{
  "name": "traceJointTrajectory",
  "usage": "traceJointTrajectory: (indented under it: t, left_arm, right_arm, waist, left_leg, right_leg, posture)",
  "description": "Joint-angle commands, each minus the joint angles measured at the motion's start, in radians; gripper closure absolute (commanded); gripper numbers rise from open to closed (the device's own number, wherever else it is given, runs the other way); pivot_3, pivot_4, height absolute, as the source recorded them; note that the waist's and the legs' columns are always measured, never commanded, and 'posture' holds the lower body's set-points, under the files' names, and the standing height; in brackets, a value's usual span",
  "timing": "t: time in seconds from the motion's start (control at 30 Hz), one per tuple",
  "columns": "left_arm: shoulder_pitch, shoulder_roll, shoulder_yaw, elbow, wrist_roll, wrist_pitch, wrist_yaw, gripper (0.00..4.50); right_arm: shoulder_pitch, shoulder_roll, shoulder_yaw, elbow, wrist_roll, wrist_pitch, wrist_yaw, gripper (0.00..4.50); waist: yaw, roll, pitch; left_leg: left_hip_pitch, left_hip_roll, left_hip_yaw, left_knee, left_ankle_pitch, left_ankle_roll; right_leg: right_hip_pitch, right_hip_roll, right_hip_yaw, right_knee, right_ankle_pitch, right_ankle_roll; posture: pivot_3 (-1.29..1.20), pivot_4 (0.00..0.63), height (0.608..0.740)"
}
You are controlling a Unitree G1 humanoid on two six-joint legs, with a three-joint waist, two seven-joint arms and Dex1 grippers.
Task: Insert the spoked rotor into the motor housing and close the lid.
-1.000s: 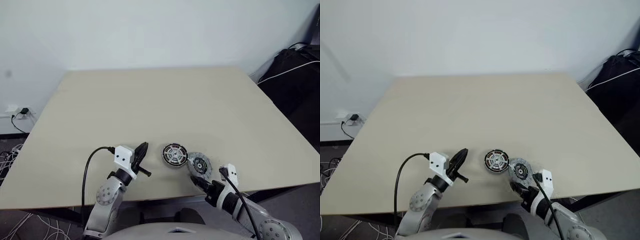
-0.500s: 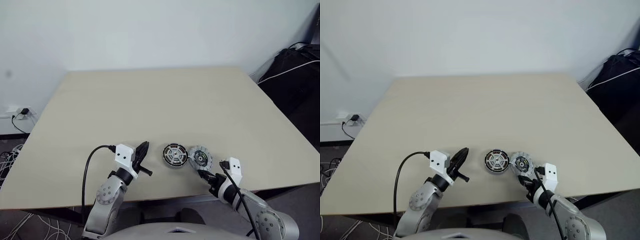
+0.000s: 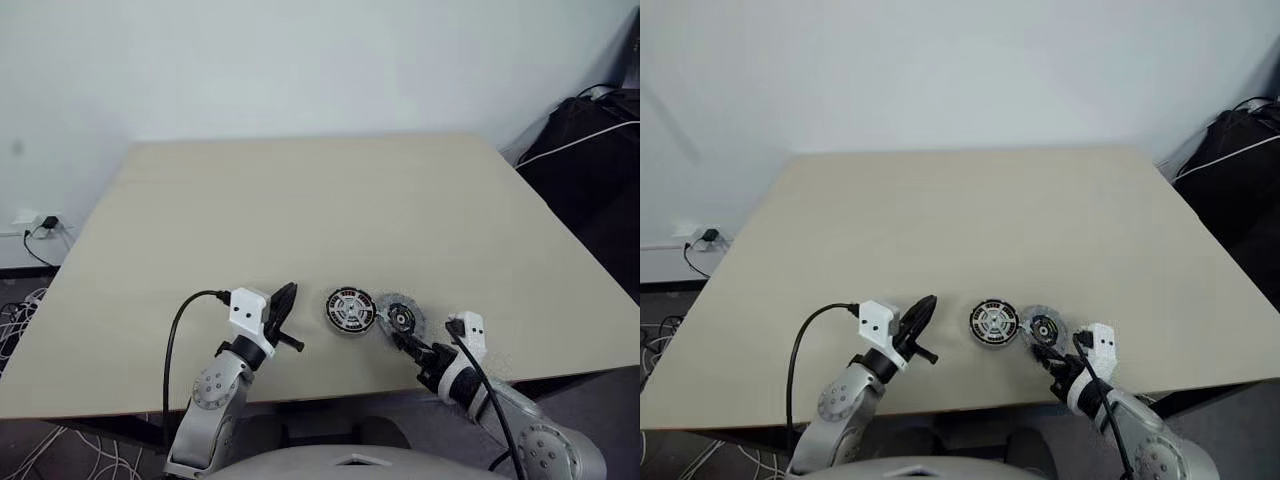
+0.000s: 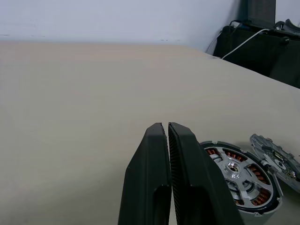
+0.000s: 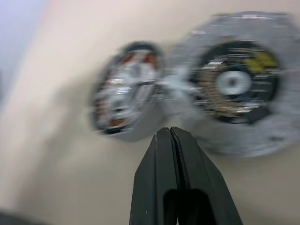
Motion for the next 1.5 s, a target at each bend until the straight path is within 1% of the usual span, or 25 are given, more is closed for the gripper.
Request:
traceJointTrajectory:
  t: [0.03,0.23,0.4,0.63,0.8,0.93,1.07,1.2,1.27,1.33,1.43,1.5]
  left_arm:
    - [-0.013,-0.005,0.0,0.003,-0.007,-0.03,-0.006,4.33]
    - [-0.019,-0.005,0.002,0.021,-0.013,-0.039,-0.012,4.33]
    - [-0.024,-0.006,0.004,0.029,-0.016,-0.045,-0.013,4.33]
    - [-0.025,-0.007,0.008,0.035,-0.014,-0.052,-0.011,4.33]
    - [-0.024,-0.007,0.008,0.035,-0.015,-0.053,-0.011,4.33]
    - [-0.022,-0.008,0.005,0.034,-0.015,-0.054,-0.01,4.33]
    - [-0.02,-0.009,0.005,0.032,-0.014,-0.055,-0.008,4.33]
    - [-0.02,-0.007,0.008,0.029,-0.015,-0.053,-0.006,4.33]
    - [-0.021,-0.007,0.008,0.029,-0.015,-0.052,-0.006,4.33]
    - [-0.022,-0.006,0.008,0.029,-0.016,-0.05,-0.007,4.33]
    - [-0.027,-0.006,0.008,0.031,-0.017,-0.046,-0.01,4.33]
    - [-0.027,-0.006,0.008,0.031,-0.018,-0.044,-0.012,4.33]
  right_arm:
    - [-0.004,-0.023,0.019,-0.033,0.046,0.029,0.031,4.46]
    - [-0.052,-0.02,0.059,0.045,-0.04,0.026,-0.036,4.46]
    - [-0.098,-0.014,0.079,0.102,-0.096,0.016,-0.059,4.46]
    - [-0.162,0.011,0.053,0.162,-0.172,-0.029,-0.106,4.46]
    - [-0.182,0.02,0.053,0.16,-0.202,-0.057,-0.105,4.46]
    - [-0.177,0.015,0.07,0.139,-0.203,-0.045,-0.087,4.46]
    - [-0.122,-0.038,0.114,0.078,-0.172,-0.005,0.003,4.46]
    - [-0.051,-0.067,0.107,0.01,-0.099,0.017,0.08,4.46]
    - [-0.037,-0.028,0.064,0.004,-0.083,-0.028,0.063,4.46]
    - [-0.048,0.041,0.005,0.026,-0.073,-0.079,0.004,4.46]
    - [-0.08,0.157,-0.079,0.077,-0.043,-0.115,-0.112,3.85]
    - [-0.091,0.195,-0.101,0.091,-0.025,-0.1,-0.156,3.23]
  waist:
    - [0.0,0.0,0.0]
    - [0.0,0.0,0.0]
    - [0.0,0.0,0.0]
    - [0.0,0.0,0.0]
    - [0.0,0.001,0.0]
    - [0.0,0.001,-0.001]
    - [0.0,0.001,-0.001]
    - [0.0,0.0,0.0]
    - [-0.001,0.0,0.0]
    - [-0.002,-0.001,0.0]
    - [-0.003,0.0,0.0]
    - [-0.003,0.001,-0.001]
  left_leg:
    - [0.0,0.0,0.0,0.0,0.0,0.0]
    - [0.0,0.0,0.0,0.0,0.0,0.0]
    - [0.0,0.0,0.0,0.0,0.0,0.0]
    - [0.0,0.0,0.0,0.0,0.0,0.0]
    - [0.0,-0.001,0.0,0.0,0.0,0.0]
    - [0.0,-0.001,0.0,0.0,0.0,0.0]
    - [0.0,-0.001,0.0,0.0,0.0,0.0]
    - [0.001,-0.001,0.0,0.0,0.0,0.001]
    - [0.001,-0.001,0.0,0.001,0.0,0.001]
    - [0.002,0.0,0.0,0.001,0.0,0.001]
    - [0.002,0.0,0.0,0.001,0.0,0.0]
    - [0.002,0.0,0.0,0.001,-0.002,-0.002]
  right_leg:
    - [0.0,0.0,0.0,0.0,0.0,0.0]
    - [0.0,0.0,0.0,0.0,0.0,0.0]
    - [0.0,0.0,0.0,0.0,0.0,0.0]
    - [0.0,0.0,0.0,0.0,0.0,0.0]
    - [0.0,0.001,0.0,0.0,0.0,-0.001]
    - [0.0,0.001,0.0,0.0,0.002,-0.003]
    - [0.001,0.001,0.0,0.0,0.002,-0.003]
    - [0.001,0.001,0.0,0.0,0.002,-0.003]
    - [0.002,0.001,0.0,0.0,0.001,-0.001]
    - [0.002,0.001,0.0,0.0,0.0,0.0]
    - [0.002,0.001,0.001,0.001,0.0,0.001]
    - [0.002,0.001,0.001,0.001,0.0,0.001]
  posture:
    - [0.0,0.0,0.74]
    - [0.0,0.0,0.74]
    - [0.0,0.0,0.74]
    - [0.0,0.0,0.74]
    - [0.0,0.0,0.74]
    - [0.0,0.0,0.74]
    - [0.0,0.0,0.74]
    - [0.0,0.0,0.74]
    - [0.0,0.0,0.74]
    - [0.0,0.0,0.74]
    - [0.0,0.0,0.74]
    - [0.0,0.0,0.74]
